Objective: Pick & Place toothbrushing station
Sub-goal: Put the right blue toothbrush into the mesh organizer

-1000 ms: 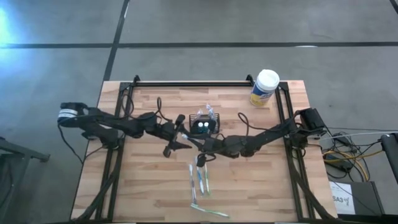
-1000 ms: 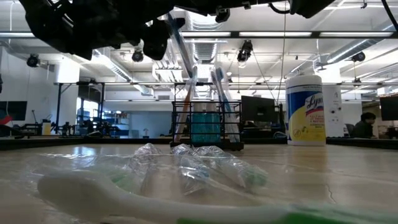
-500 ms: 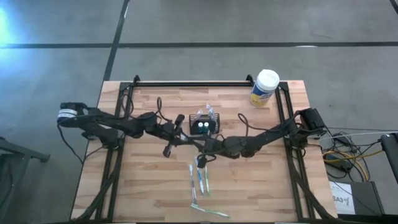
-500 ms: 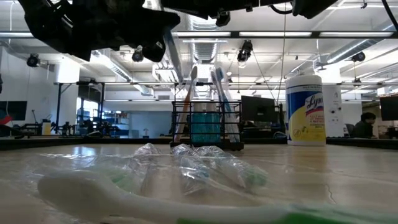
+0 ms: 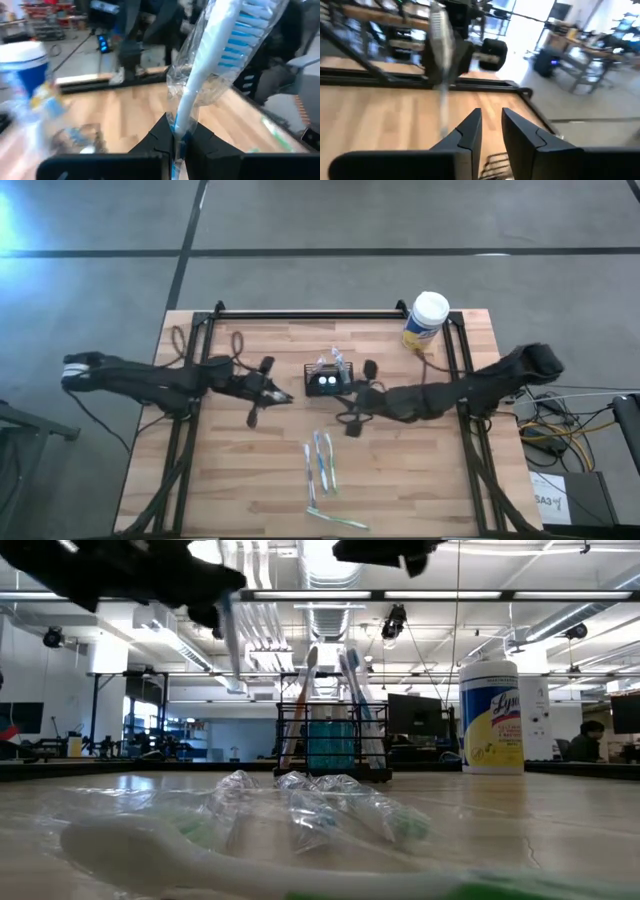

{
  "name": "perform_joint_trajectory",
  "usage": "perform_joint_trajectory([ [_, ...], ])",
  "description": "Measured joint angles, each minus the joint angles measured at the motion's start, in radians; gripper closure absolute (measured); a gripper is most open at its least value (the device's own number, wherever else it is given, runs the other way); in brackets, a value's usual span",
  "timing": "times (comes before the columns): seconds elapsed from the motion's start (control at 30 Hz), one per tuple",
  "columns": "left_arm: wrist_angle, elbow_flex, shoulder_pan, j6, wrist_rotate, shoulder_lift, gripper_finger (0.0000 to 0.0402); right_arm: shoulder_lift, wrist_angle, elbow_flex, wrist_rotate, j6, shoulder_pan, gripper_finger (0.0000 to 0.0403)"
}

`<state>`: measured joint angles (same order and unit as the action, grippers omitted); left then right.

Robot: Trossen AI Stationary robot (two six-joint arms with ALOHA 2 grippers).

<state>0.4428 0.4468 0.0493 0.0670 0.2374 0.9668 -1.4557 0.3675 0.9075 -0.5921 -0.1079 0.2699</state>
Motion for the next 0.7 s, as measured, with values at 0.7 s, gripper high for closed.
perform_joint_trajectory([
  [0.7,-0.355,-0.323,0.069,-0.091,-0.228,-0.897,0.0379,0.535,0.537,-0.75,0.099,0.137,0.027,0.0394],
])
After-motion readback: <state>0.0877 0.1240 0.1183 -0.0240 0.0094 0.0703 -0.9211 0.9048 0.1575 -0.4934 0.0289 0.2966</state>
